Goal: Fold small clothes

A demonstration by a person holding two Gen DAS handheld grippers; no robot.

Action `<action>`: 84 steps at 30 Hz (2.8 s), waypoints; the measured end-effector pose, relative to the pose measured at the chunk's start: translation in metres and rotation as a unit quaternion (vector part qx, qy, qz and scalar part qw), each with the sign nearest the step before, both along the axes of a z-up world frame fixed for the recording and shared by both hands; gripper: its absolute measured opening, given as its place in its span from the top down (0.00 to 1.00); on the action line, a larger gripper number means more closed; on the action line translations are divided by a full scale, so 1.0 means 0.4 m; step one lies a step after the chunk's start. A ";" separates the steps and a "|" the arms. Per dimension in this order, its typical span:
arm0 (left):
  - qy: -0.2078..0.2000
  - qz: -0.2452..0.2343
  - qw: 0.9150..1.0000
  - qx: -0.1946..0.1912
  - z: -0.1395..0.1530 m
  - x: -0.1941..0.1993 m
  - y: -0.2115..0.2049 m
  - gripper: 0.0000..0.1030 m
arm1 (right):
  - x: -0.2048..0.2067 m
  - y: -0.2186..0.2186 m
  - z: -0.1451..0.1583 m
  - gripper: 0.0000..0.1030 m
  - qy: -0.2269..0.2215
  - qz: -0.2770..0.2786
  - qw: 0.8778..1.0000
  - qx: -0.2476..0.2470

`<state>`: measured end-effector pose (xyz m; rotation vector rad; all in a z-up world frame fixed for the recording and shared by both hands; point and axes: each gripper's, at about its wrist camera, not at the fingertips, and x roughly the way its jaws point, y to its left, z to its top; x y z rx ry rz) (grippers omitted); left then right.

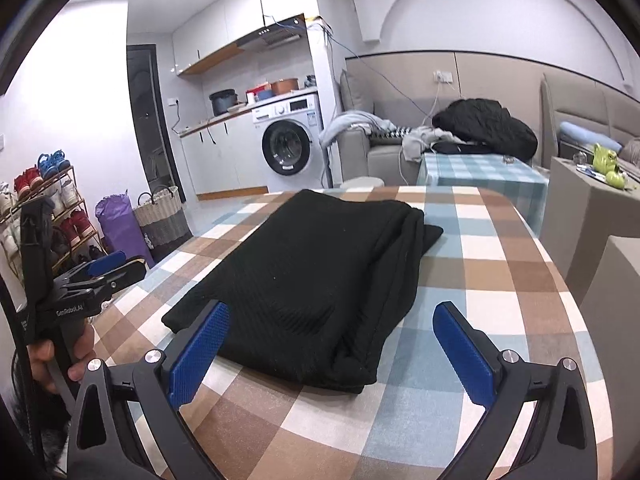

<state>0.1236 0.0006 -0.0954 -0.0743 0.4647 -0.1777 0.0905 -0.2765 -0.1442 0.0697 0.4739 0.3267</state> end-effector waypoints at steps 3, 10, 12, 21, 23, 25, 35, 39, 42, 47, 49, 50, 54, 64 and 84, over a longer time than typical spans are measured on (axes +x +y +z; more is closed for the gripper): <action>-0.004 0.000 1.000 0.008 -0.008 0.000 -0.003 0.01 | -0.008 0.005 -0.006 0.00 -0.015 -0.008 1.000 -0.008; -0.014 -0.003 1.000 0.020 -0.025 0.000 -0.013 0.01 | -0.013 -0.005 -0.026 0.00 -0.025 -0.020 0.999 -0.006; -0.016 -0.003 1.000 0.019 -0.026 -0.001 -0.015 0.01 | -0.015 -0.011 -0.026 0.00 -0.029 -0.026 0.999 -0.001; -0.017 -0.005 1.000 0.015 -0.037 0.002 -0.014 0.01 | -0.032 -0.032 -0.023 0.00 -0.049 -0.041 0.998 0.016; -0.015 -0.002 1.000 0.015 -0.043 0.005 -0.013 0.01 | -0.034 -0.030 -0.022 0.00 -0.051 -0.042 0.998 0.015; -0.015 -0.004 1.000 0.013 -0.041 0.006 -0.008 0.01 | -0.035 -0.027 -0.021 0.00 -0.052 -0.042 0.998 0.011; -0.012 -0.006 1.000 0.010 -0.044 0.007 -0.004 0.01 | -0.037 -0.019 -0.021 0.00 -0.053 -0.038 0.998 0.002; -0.012 -0.006 1.000 0.011 -0.043 0.008 -0.004 0.01 | -0.035 -0.021 -0.022 0.00 -0.052 -0.037 0.998 0.004; -0.013 -0.008 1.000 0.013 -0.043 0.010 -0.005 0.01 | -0.036 -0.021 -0.023 0.00 -0.051 -0.037 0.998 0.005; -0.014 -0.011 1.000 0.016 -0.043 0.010 -0.008 0.01 | -0.035 -0.022 -0.022 0.00 -0.052 -0.037 0.998 0.004; -0.014 -0.011 1.000 0.016 -0.043 0.009 -0.009 0.01 | -0.035 -0.022 -0.022 0.00 -0.051 -0.037 0.998 0.004; -0.014 -0.010 1.000 0.016 -0.043 0.009 -0.009 0.01 | -0.035 -0.021 -0.023 0.00 -0.051 -0.037 0.998 0.004; -0.014 -0.010 1.000 0.015 -0.044 0.009 -0.009 0.01 | -0.035 -0.021 -0.023 0.00 -0.051 -0.037 0.998 0.004; -0.014 -0.014 1.000 0.015 -0.044 0.010 -0.014 0.01 | -0.035 -0.021 -0.023 0.00 -0.050 -0.037 0.998 0.005; -0.016 -0.014 1.000 0.016 -0.042 0.008 -0.015 0.01 | -0.033 -0.022 -0.023 0.00 -0.050 -0.037 0.998 0.006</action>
